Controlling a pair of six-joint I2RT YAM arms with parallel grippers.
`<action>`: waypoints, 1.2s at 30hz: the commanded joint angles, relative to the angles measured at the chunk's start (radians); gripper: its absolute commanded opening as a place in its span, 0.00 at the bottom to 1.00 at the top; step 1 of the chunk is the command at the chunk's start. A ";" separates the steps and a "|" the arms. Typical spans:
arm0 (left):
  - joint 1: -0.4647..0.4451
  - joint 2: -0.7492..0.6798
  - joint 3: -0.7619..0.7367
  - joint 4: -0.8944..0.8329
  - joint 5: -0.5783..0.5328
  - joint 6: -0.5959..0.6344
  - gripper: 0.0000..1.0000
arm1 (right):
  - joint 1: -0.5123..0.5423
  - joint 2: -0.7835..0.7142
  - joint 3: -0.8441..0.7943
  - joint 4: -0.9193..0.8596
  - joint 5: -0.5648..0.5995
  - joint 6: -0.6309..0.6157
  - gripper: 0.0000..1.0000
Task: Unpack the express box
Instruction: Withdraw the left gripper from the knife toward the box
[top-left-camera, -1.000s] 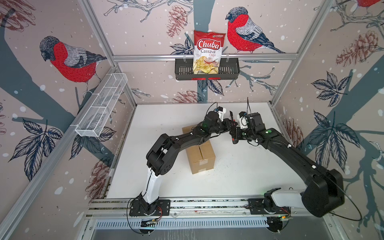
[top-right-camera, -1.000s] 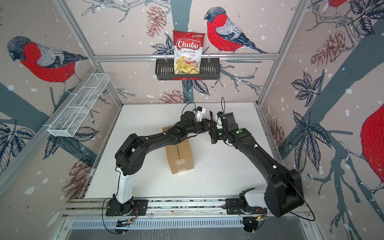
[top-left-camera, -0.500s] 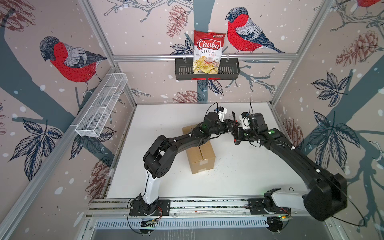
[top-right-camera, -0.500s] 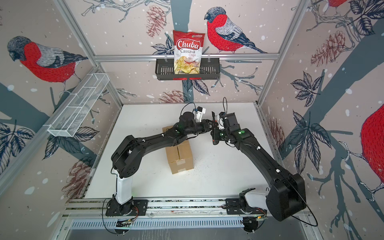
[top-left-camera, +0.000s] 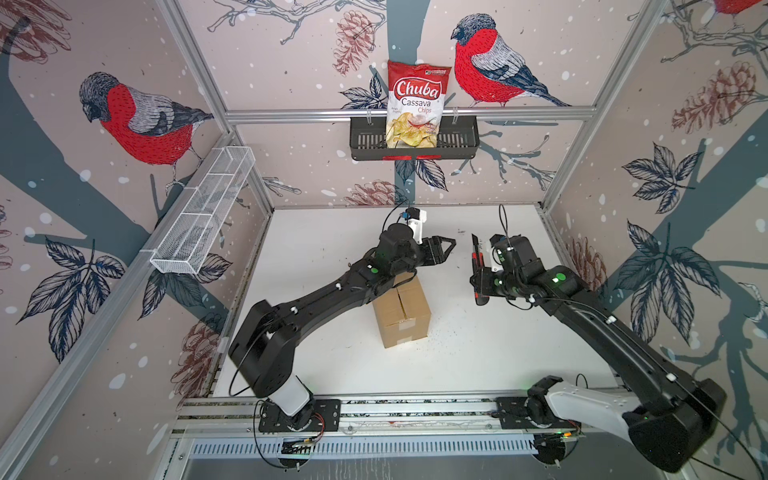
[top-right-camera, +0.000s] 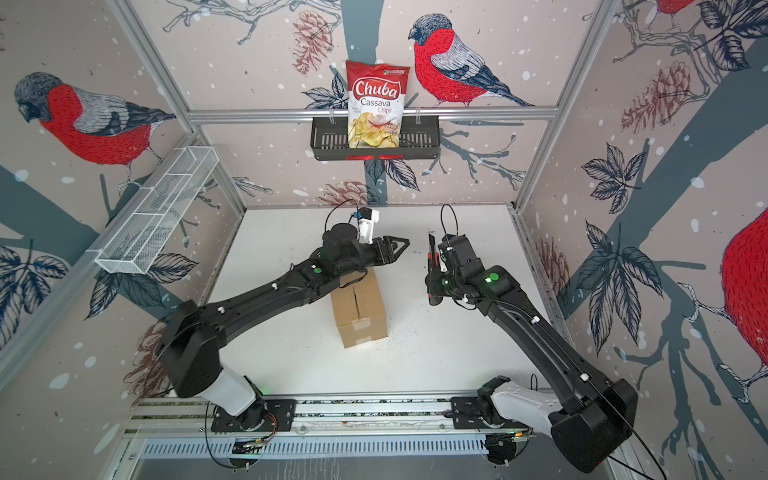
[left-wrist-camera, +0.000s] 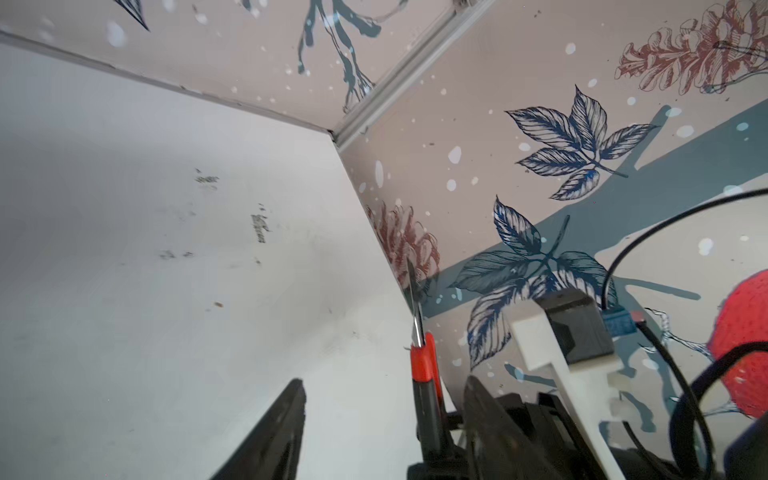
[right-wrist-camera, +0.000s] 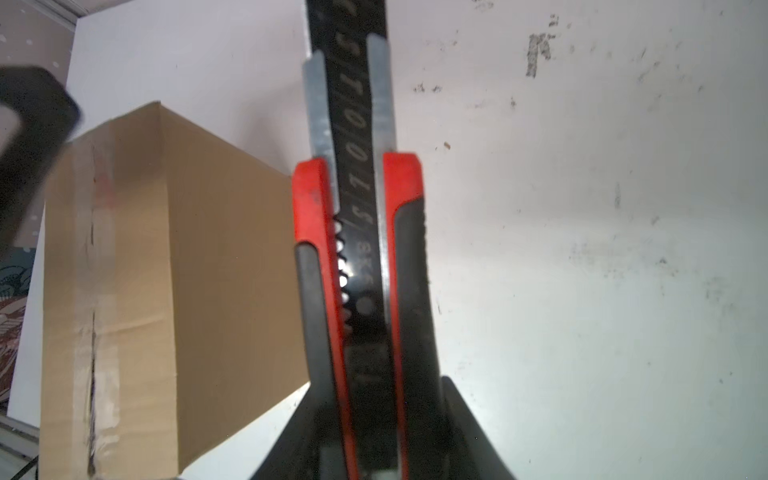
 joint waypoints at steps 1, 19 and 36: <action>0.007 -0.108 -0.057 -0.162 -0.177 0.094 0.66 | 0.062 -0.021 0.003 -0.142 0.090 0.124 0.14; 0.091 -0.610 -0.362 -0.659 -0.457 0.031 0.26 | 0.224 0.097 -0.011 -0.103 0.100 0.180 0.13; -0.025 -0.628 -0.574 -0.565 -0.441 -0.127 0.19 | 0.132 0.449 0.244 -0.001 0.001 -0.143 0.13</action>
